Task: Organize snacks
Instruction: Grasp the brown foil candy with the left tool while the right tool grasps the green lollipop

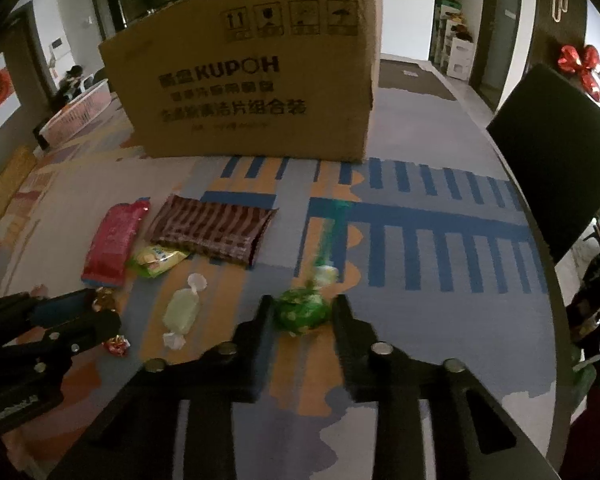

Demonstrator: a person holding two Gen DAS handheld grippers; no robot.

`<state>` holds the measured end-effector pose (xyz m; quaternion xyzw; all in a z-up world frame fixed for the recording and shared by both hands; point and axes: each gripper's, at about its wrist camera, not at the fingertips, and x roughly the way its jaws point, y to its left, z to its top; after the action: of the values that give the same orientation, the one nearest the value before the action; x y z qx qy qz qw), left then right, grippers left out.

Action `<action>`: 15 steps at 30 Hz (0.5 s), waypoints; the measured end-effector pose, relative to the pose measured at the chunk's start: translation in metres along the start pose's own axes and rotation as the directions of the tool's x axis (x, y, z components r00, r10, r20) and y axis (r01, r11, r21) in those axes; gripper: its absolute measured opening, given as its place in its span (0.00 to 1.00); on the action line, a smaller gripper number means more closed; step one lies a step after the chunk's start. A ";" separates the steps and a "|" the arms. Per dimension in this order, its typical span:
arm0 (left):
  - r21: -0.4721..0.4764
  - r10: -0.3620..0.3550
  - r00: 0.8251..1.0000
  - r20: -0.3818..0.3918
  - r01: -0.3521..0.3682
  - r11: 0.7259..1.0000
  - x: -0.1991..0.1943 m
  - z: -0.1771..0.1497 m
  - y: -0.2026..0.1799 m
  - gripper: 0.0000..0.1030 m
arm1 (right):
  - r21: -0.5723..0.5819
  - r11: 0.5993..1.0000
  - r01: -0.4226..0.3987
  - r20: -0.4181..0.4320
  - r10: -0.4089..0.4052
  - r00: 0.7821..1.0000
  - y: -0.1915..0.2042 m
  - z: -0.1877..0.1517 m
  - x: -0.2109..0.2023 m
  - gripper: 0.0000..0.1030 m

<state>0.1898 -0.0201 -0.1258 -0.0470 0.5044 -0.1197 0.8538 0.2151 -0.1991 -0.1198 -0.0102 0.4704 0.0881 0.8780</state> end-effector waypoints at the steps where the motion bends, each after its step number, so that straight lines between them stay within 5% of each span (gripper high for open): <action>1: 0.002 0.004 1.000 0.003 -0.004 1.000 0.000 0.000 0.000 0.27 | -0.001 1.000 0.000 0.001 0.000 1.000 0.000 0.000 0.000 0.27; 6: 0.009 0.002 1.000 0.014 -0.002 1.000 -0.004 -0.001 -0.001 0.27 | 0.000 1.000 -0.004 0.005 0.004 1.000 0.002 -0.003 -0.005 0.27; 9: 0.013 -0.011 1.000 0.024 0.010 1.000 -0.010 -0.001 -0.003 0.11 | -0.004 1.000 -0.014 0.016 0.014 1.000 0.005 -0.004 -0.012 0.27; 15: 0.029 -0.020 0.998 0.053 0.019 0.999 -0.020 0.001 -0.006 0.07 | -0.022 0.999 -0.039 0.048 0.040 0.998 0.016 -0.005 -0.033 0.27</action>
<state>0.1804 -0.0211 -0.1076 -0.0432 0.4791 -0.1339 0.8664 0.1902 -0.1883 -0.0942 -0.0082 0.4481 0.1108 0.8871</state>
